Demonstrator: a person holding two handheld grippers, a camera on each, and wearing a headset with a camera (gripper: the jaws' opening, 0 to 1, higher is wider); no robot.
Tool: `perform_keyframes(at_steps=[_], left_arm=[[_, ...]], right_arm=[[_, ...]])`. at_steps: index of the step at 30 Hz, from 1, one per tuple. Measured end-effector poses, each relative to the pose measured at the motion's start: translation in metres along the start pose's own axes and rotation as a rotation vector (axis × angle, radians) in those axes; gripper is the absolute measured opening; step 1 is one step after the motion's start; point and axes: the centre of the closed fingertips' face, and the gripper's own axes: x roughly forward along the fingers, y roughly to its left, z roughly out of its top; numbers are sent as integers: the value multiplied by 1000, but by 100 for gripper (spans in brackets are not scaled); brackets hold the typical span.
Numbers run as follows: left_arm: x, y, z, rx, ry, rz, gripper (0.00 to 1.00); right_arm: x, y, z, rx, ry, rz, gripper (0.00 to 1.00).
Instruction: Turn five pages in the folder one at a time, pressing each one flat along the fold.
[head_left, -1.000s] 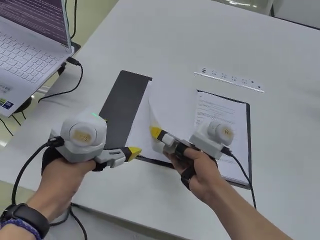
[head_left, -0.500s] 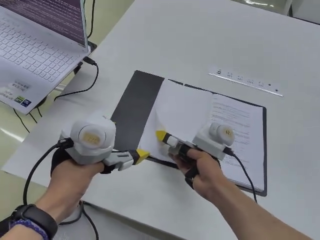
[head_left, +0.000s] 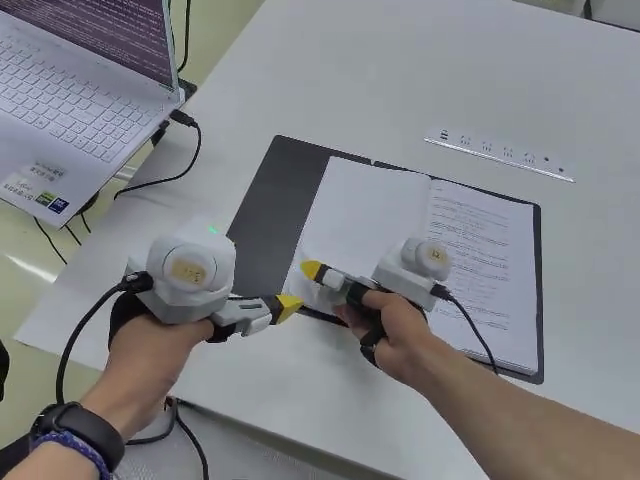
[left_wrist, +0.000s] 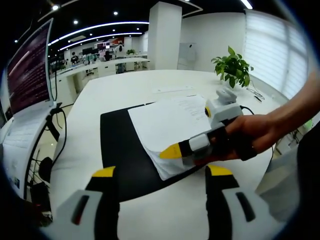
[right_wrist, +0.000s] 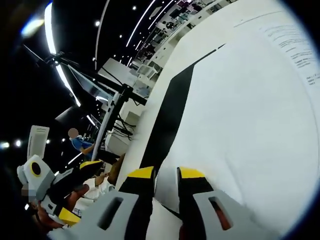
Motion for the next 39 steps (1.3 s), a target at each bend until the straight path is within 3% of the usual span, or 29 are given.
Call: perform_keyframes(at_steps=[6,10,15,20,29,35,39], left_arm=[[3,1,1,-2,2,7,67],[6,3,-3,-11,7,5,62],[15,3,-2,-7,18,1,58],[29,1,2,-20,21,-10,48],[59,-17,9,48,52,-66,33],[76,-21,4,45,75,-83,30],[83,-17,-1,42,91,-83,24]], right_arm=[[-4,6,-3,-1,5,32,25],[-10,17,-2,-13,22,76,36],[-31,19,12,-42,-24,97,34],[-56,8,26,-85,-64,57,31],[-98,-19,45,-81,-140,-4,25],[-119,-37,50,-110,-166,-54,20],[-131,-51,55,-80,-197,-75,19]])
